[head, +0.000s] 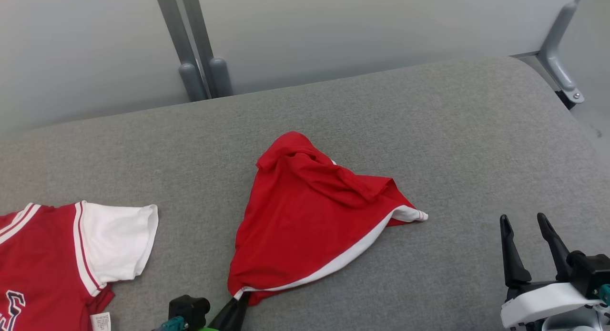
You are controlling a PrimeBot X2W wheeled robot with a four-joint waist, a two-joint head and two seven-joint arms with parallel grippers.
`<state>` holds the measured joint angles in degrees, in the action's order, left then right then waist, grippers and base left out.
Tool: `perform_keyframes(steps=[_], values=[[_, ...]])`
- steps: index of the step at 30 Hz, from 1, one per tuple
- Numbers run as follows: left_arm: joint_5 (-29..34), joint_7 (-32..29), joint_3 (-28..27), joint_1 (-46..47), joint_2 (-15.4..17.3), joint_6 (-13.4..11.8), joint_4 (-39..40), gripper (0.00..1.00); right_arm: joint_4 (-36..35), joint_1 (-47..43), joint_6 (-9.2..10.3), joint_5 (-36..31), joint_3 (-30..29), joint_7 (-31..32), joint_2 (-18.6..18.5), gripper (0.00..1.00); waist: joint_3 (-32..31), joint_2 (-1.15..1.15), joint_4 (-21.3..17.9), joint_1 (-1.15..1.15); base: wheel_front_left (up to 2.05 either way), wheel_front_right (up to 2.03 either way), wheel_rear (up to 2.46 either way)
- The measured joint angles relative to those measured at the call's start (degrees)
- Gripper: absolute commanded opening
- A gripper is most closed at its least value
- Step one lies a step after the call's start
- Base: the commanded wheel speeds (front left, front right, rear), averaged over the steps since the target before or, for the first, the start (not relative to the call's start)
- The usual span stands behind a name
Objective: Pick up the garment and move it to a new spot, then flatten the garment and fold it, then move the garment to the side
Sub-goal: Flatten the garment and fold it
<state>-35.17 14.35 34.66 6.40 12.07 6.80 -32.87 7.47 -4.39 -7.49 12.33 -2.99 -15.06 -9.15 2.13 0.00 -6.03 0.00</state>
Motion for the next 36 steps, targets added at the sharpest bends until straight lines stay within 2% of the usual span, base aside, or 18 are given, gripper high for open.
perform_keyframes(steps=[1, 2, 3, 8, 14, 17, 20, 23, 26, 32, 36], values=[[-0.2, -0.5, 0.2, 0.0, 0.0, 0.0, -0.3, 0.00, 0.1, 0.0, 0.00, 0.0, 0.0, 0.0, 0.1, 1.00, 0.0, 0.00, 0.4, 0.00, 0.00, 0.00, 0.00], [-0.4, -0.7, 0.4, 0.0, -0.1, 0.1, -0.4, 0.96, 0.2, 0.0, 0.00, 0.0, 0.1, 0.0, 0.2, 1.00, 0.0, 0.00, 0.8, 0.00, 0.00, 0.00, 0.00], [-0.6, -1.1, 0.5, 0.0, -0.3, 0.1, -0.4, 1.00, 0.2, 0.0, 0.00, 0.0, 0.2, 0.0, 0.2, 1.00, -0.1, 0.00, 1.1, 0.00, 0.00, 0.00, 0.00], [-1.8, -1.2, 0.2, 0.0, -0.9, 0.0, 1.1, 1.00, 0.2, 0.1, 0.00, 0.0, 0.5, 0.0, 0.2, 1.00, 0.0, 0.00, 2.3, 0.00, 0.00, 0.00, 0.00], [-1.0, 0.5, -4.8, -4.8, 0.5, -3.6, 8.4, 1.00, -0.5, 0.2, 0.00, 0.0, -0.3, 0.0, -0.4, 1.00, -0.1, 0.00, 2.7, 0.00, 0.00, 0.00, 0.00], [0.1, 0.7, -10.2, -8.3, -0.3, -4.7, 15.0, 1.00, -1.2, -0.7, 0.00, 0.0, -1.6, 0.0, -0.5, 1.00, -0.7, 0.00, 3.2, 0.00, 0.00, 0.00, 0.00], [3.9, 0.7, -15.9, -11.4, -2.0, -5.3, 20.8, 1.00, -1.7, -1.5, 0.00, 0.0, -2.6, 0.0, -0.6, 1.00, -1.3, 0.00, 4.1, 0.00, 0.00, 0.00, 0.00], [8.0, 0.7, -21.8, -14.1, -4.8, -4.8, 24.9, 1.00, -2.1, -1.6, 0.00, -0.2, -3.1, 0.0, -0.8, 1.00, -1.8, 0.00, 4.9, 0.00, 0.00, 0.00, 0.00], [11.8, 0.8, -25.4, -15.7, -6.9, -3.3, 26.4, 1.00, -2.1, -1.6, 0.00, -0.3, -3.4, 0.0, -0.8, 1.00, -2.2, 0.00, 5.4, 0.00, 0.00, 0.00, 0.00], [18.0, 0.8, -29.1, -16.4, -8.7, -0.6, 26.2, 1.00, -0.5, -2.4, 0.00, -0.5, -3.3, 0.0, -0.2, 1.00, -2.7, 0.00, 6.3, 0.00, 0.00, 0.00, 0.00], [18.7, 0.8, -30.5, -16.4, -9.1, 0.2, 25.3, 1.00, 0.5, -2.5, 0.00, -0.7, -3.5, 0.0, 0.5, 1.00, -3.0, 0.00, 6.6, 0.00, 0.00, 0.00, 0.00]])
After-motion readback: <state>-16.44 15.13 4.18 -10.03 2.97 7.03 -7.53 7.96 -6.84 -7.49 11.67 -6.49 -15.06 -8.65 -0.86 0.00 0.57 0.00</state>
